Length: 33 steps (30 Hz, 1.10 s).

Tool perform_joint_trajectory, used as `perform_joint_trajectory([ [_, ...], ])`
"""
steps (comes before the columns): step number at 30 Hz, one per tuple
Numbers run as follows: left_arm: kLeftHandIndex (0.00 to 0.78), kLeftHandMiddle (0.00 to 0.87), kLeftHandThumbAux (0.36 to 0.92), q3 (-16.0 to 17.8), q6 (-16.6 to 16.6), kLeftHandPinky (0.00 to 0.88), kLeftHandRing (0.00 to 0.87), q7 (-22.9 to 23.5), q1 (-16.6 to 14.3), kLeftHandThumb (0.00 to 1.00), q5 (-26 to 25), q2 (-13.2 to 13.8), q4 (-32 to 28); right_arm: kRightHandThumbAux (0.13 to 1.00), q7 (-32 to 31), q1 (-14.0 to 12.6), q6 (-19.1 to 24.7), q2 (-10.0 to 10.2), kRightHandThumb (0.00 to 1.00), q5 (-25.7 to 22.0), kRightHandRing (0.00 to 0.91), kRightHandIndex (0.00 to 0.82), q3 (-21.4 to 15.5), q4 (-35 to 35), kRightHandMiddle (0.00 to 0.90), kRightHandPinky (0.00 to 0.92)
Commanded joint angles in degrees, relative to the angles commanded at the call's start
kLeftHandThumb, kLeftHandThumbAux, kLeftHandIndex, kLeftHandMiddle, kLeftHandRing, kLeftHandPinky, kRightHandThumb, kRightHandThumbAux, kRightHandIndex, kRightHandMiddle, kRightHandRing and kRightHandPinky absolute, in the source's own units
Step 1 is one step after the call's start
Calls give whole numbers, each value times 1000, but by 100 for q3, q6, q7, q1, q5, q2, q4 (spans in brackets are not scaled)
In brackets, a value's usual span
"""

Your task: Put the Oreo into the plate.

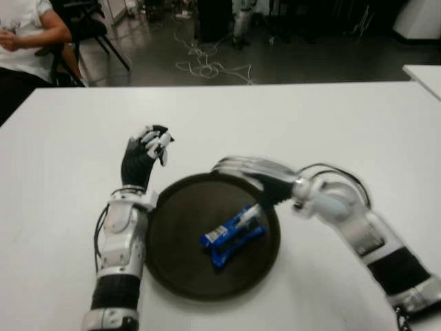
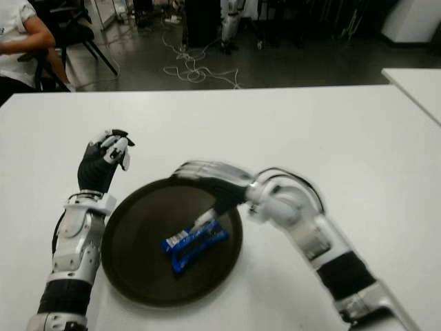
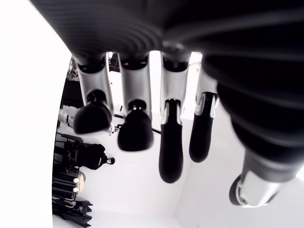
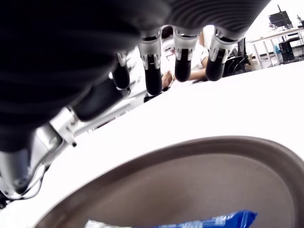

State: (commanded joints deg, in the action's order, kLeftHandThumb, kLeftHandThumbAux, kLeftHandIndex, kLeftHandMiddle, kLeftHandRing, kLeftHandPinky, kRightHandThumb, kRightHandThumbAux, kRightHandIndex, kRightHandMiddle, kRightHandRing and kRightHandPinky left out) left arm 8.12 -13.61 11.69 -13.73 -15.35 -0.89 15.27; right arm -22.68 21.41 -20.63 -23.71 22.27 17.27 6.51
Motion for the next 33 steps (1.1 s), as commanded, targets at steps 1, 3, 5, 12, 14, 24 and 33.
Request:
perform_joint_trajectory([
  [1, 427, 533, 657, -2, 3, 807, 778, -2, 1, 856, 6, 3, 0, 517, 55, -11, 33, 40, 0, -55, 0, 0, -78, -28, 0, 0],
  [3, 430, 536, 656, -2, 0, 803, 774, -15, -6, 856, 27, 14, 10, 528, 372, -87, 118, 230, 0, -389, 0, 0, -465, -14, 0, 0],
  [5, 433, 541, 655, 0, -7, 799, 770, -26, -17, 857, 45, 17, 26, 541, 634, -89, 190, 422, 0, -652, 0, 0, -737, 92, 0, 0],
  [12, 439, 546, 653, -12, 7, 797, 764, -26, -99, 858, 69, -28, 109, 682, 1616, -76, -110, 1273, 0, -1741, 126, 73, -1621, 1088, 136, 136],
  [14, 436, 539, 654, -76, 60, 802, 767, -17, -113, 858, 82, -72, 62, 712, 1783, 7, 99, 1546, 0, -2109, 178, 107, -1876, 1480, 179, 198],
  [24, 425, 526, 658, -224, 122, 812, 775, -27, -315, 856, 208, -85, 241, 782, 2243, 276, 1920, 2030, 0, -2903, 371, 295, -2453, 1650, 352, 379],
  [33, 431, 541, 655, -66, 69, 791, 760, -262, -868, 858, 412, 98, 1013, 848, 2793, 375, 2488, 2221, 0, -3040, 422, 292, -2750, 1346, 383, 439],
])
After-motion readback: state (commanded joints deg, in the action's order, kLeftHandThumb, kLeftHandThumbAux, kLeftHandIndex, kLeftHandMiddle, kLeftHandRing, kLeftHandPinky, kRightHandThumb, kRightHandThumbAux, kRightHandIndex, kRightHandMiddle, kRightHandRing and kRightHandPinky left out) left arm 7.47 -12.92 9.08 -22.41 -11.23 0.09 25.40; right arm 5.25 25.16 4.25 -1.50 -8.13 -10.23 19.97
